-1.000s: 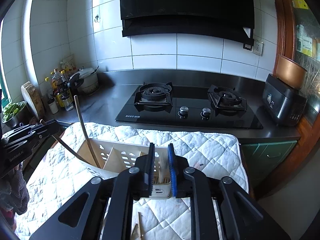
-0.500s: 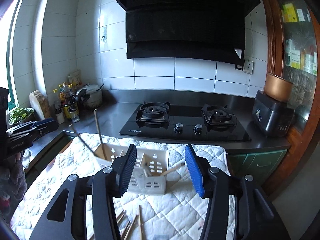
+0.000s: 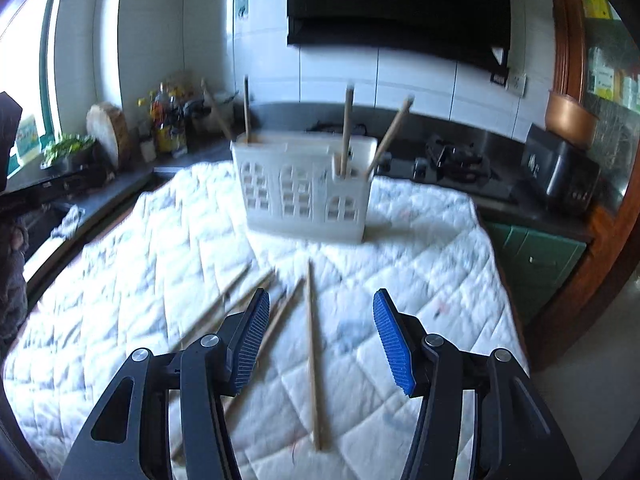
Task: Organize utensils
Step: 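Move both open tools back toward the remaining chopsticks, then close the right tool on a chopstick while the left tool grasps another, then lift both held chopsticks and carry them over the white holder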
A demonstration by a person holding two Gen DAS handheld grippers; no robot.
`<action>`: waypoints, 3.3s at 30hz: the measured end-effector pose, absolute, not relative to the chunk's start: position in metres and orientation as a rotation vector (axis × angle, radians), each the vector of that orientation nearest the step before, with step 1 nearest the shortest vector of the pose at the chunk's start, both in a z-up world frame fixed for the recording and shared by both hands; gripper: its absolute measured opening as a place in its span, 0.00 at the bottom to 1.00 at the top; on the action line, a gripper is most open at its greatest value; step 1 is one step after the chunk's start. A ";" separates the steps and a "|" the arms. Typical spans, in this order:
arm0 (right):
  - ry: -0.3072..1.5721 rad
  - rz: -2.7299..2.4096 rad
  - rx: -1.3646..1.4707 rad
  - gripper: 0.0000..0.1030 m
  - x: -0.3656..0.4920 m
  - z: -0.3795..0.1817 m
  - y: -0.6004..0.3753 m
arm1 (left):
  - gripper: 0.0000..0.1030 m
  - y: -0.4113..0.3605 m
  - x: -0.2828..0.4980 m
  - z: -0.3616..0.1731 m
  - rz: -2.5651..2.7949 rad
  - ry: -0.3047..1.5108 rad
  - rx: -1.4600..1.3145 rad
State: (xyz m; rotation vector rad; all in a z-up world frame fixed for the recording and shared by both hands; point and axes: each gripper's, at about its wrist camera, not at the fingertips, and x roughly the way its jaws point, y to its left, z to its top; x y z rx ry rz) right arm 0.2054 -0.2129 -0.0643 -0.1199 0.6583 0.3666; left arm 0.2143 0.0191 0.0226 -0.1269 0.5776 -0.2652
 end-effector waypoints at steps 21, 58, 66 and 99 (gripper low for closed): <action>0.862 0.342 -0.126 0.18 0.221 -0.150 -0.203 | 0.30 0.012 0.186 -0.059 -0.275 0.751 -0.173; 0.858 0.312 -0.114 0.08 0.219 -0.152 -0.208 | 0.11 -0.034 0.223 -0.119 -0.273 0.937 -0.194; 0.860 0.308 -0.111 0.08 0.219 -0.153 -0.209 | 0.11 -0.042 0.218 -0.118 -0.233 0.926 -0.149; 0.555 0.355 -0.092 0.07 0.219 0.000 -0.204 | 0.06 -0.018 0.231 -0.014 -0.318 0.670 -0.088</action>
